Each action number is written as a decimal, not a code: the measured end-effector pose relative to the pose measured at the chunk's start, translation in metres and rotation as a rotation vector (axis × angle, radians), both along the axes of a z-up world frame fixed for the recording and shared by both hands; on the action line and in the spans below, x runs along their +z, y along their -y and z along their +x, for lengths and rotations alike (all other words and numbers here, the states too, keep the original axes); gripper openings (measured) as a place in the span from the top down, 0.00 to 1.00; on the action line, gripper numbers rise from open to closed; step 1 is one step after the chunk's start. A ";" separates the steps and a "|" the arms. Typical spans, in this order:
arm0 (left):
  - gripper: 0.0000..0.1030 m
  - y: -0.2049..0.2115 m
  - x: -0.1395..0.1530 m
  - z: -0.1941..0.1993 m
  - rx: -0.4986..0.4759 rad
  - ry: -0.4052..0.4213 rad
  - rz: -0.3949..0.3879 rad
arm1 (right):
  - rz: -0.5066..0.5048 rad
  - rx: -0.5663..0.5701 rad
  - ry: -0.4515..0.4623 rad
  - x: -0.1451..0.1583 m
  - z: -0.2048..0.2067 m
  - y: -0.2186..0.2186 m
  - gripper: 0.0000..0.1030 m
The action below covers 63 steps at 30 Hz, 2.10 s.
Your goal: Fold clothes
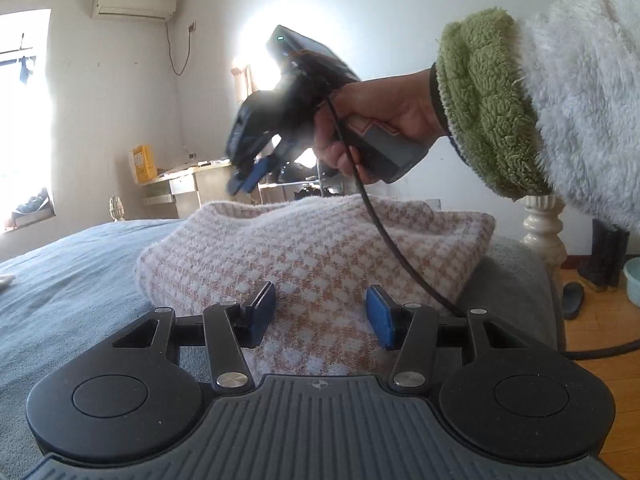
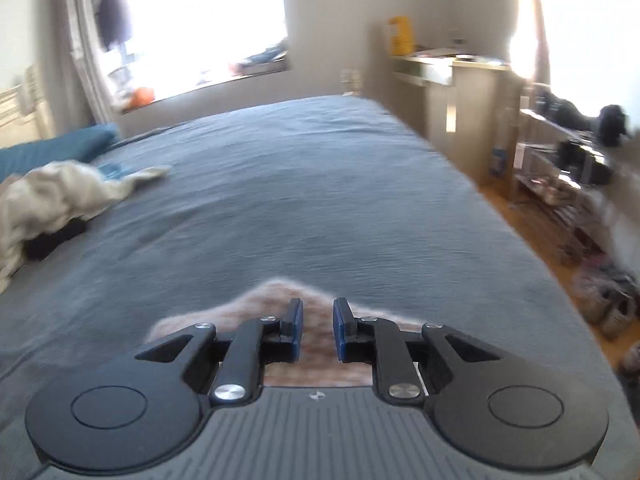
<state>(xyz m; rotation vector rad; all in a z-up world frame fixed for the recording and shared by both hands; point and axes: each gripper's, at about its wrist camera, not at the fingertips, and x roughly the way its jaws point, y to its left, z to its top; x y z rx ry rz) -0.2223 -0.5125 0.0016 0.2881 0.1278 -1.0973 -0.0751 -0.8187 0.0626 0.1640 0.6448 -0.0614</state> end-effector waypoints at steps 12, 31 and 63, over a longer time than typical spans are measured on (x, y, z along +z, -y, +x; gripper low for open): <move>0.51 0.001 0.003 0.001 -0.001 0.002 0.002 | -0.146 -0.215 -0.010 0.027 -0.066 0.022 0.79; 0.44 0.017 0.038 0.008 0.033 -0.085 0.144 | -0.172 -0.174 -0.170 -0.015 -0.186 -0.054 0.78; 0.40 0.030 0.051 0.013 0.116 -0.175 0.266 | -0.182 -0.457 -0.002 -0.002 -0.254 -0.118 0.64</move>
